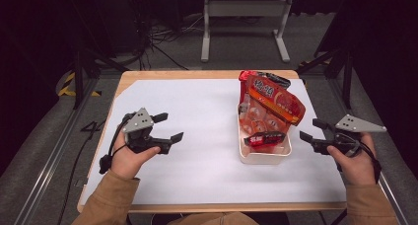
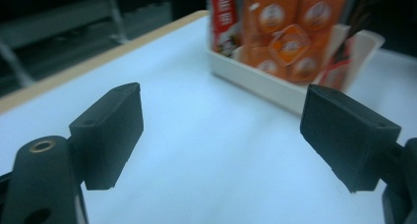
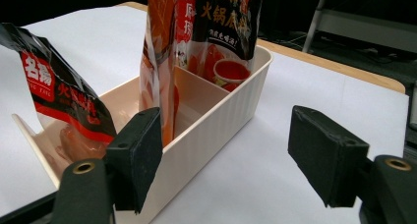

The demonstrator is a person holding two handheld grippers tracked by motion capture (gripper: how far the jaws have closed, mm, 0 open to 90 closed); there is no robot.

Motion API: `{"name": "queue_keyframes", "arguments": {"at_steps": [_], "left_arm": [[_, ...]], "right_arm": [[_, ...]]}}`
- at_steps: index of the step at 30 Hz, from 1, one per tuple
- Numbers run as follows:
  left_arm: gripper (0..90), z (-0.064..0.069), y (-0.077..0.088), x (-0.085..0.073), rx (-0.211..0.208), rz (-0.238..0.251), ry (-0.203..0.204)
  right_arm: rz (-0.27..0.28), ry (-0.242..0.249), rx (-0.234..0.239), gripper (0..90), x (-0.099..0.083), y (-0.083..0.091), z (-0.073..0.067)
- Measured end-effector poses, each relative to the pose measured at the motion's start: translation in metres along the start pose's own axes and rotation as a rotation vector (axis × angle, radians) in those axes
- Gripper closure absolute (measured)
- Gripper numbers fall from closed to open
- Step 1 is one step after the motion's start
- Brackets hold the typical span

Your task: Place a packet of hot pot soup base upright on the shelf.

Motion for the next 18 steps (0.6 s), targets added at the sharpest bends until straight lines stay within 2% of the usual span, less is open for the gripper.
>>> {"name": "queue_keyframes", "arguments": {"at_steps": [1,3,6,8,10,11,14,16,18], "left_arm": [[17.4,-0.002,0.003,-0.003,0.008,0.01,0.002],[17.4,-0.005,0.007,-0.009,-0.02,0.009,0.037],[17.6,-0.013,0.013,-0.017,-0.006,0.027,0.077],[17.3,-0.016,0.014,-0.022,-0.02,0.044,0.104],[17.2,-0.017,0.014,-0.025,-0.019,0.043,0.102],[17.2,-0.02,0.013,-0.032,-0.016,0.026,0.111],[17.2,-0.023,0.013,-0.041,-0.015,0.021,0.139],[17.2,-0.024,0.013,-0.043,-0.012,0.02,0.144],[17.2,-0.026,0.012,-0.05,-0.02,0.03,0.185]], "right_arm": [[0.004,-0.003,0.0,29.4,0.0,0.0,0.0],[0.008,-0.004,-0.005,28.9,-0.001,-0.001,0.001],[0.008,-0.001,-0.001,28.9,-0.004,-0.003,0.002],[0.004,-0.002,0.007,28.6,-0.006,-0.004,0.002],[-0.003,0.004,0.009,28.4,-0.007,-0.006,0.003],[-0.006,0.009,0.006,28.4,-0.008,-0.006,0.004],[-0.002,0.006,0.003,28.4,-0.007,-0.004,0.005],[0.0,0.005,0.002,28.4,-0.008,-0.004,0.006],[-0.003,0.003,-0.003,28.4,-0.008,-0.004,0.007]]}}
Point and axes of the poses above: each handheld gripper's, and its own axes: y roughly backward along the jaws, x roughly out of its top, z roughly to its right, the point moved 4 cm from there along -y, roughly forward along the jaws, and after that the axes turned 6 degrees about -y, right-handed, at the moved point
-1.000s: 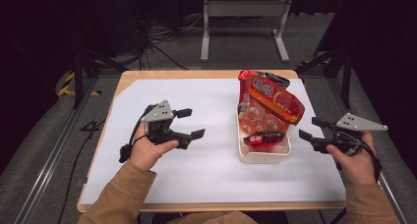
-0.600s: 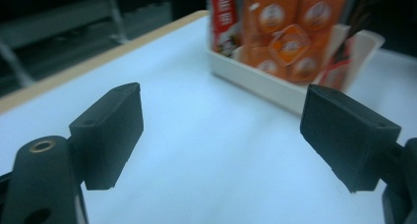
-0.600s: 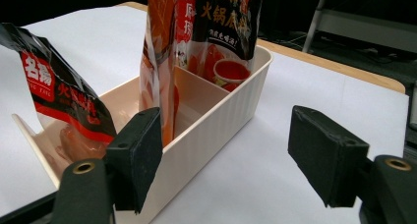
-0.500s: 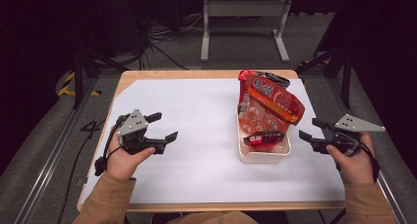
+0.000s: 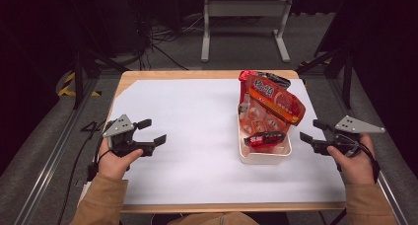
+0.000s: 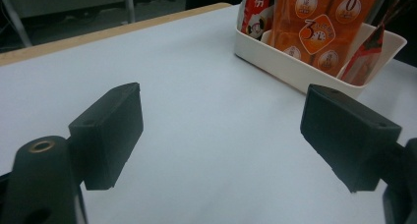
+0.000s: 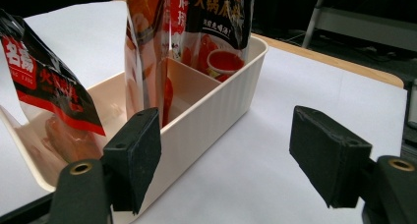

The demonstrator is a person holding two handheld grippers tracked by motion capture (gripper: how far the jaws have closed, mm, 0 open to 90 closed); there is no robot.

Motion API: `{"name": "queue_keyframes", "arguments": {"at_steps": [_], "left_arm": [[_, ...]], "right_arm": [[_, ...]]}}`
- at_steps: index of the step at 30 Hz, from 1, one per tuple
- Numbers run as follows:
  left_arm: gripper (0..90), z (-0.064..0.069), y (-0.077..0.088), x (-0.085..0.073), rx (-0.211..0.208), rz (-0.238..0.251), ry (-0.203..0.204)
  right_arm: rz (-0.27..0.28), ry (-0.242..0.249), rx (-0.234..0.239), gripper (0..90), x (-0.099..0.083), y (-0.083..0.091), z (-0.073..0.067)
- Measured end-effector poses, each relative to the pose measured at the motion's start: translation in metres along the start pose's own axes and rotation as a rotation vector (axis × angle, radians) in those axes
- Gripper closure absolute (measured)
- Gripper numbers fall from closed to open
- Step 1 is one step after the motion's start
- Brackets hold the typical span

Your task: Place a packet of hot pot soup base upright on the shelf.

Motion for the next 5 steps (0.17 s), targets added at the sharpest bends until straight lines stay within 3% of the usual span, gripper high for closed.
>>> {"name": "queue_keyframes", "arguments": {"at_steps": [2,5], "left_arm": [[17.4,-0.0046,-0.0019,-0.0066,0.009,0.007,0.04],[17.3,-0.0087,-0.0025,-0.011,0.016,-0.008,0.047]], "right_arm": [[0.0,-0.003,0.002,28.4,-0.0007,-0.0005,0.0007],[-0.002,-0.003,0.001,28.4,-0.0008,-0.0007,0.001]]}}
Point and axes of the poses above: each handheld gripper's, and its own axes: y roughly backward along the jaws, x roughly out of its top, z roughly to its right, the point moved 4 cm from there along -y, roughly forward along the jaws, and after that the axes turned 6 degrees about -y, right-handed, at the moved point
